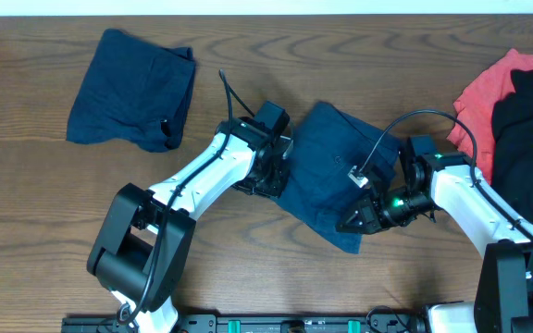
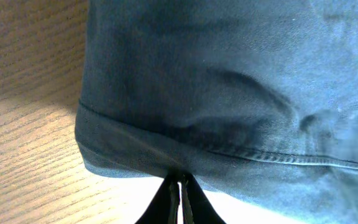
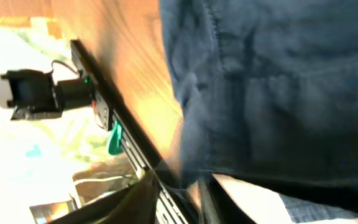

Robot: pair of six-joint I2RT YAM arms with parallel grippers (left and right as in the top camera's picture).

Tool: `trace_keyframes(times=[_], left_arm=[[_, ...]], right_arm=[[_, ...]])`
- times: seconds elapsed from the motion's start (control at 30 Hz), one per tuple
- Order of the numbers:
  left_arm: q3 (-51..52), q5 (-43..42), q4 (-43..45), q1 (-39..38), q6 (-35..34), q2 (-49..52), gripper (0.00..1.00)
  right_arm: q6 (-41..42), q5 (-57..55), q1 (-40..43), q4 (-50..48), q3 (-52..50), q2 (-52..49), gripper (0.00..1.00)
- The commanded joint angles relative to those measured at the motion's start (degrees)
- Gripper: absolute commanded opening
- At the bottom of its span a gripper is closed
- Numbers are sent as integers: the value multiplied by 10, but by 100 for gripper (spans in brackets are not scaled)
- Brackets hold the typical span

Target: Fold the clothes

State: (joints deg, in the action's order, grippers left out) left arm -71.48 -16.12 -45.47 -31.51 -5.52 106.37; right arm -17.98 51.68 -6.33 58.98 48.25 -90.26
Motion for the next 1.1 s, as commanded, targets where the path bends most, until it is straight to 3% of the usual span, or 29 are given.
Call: trace_keyframes(times=[0.0,0.07,0.17,0.37,0.5,0.57,0.77,0.93,1.07], left_arm=[[1,3,-1,2,6,8,6],[1,3,-1,2,6,8,6],[1,3,-1,2,6,8,6],[1,3,-1,2,6,8,6],[1,3,-1,2,6,8,6],[1,3,-1,2,6,8,6],[1,3,-3,2,6,8,6],[1,3,-26,3,6,7,6],[-6,3,-66,9,6,-2,25]], right_arm=[[-78,95,3,24,8,13,26],[-172,158,4,60,8,14,27],[-153,155,4,52,8,14,25],[83,13,-6,-77,7,14,16],[218,-111,-23,-142,7,14,17],[247,-180,-39,-135,6,13,16],[252,-224,-115,-136,-52,10,15],[421,-394,-131,-170,-112,10,9],[448,-385,-102,-167,-105,14,6]])
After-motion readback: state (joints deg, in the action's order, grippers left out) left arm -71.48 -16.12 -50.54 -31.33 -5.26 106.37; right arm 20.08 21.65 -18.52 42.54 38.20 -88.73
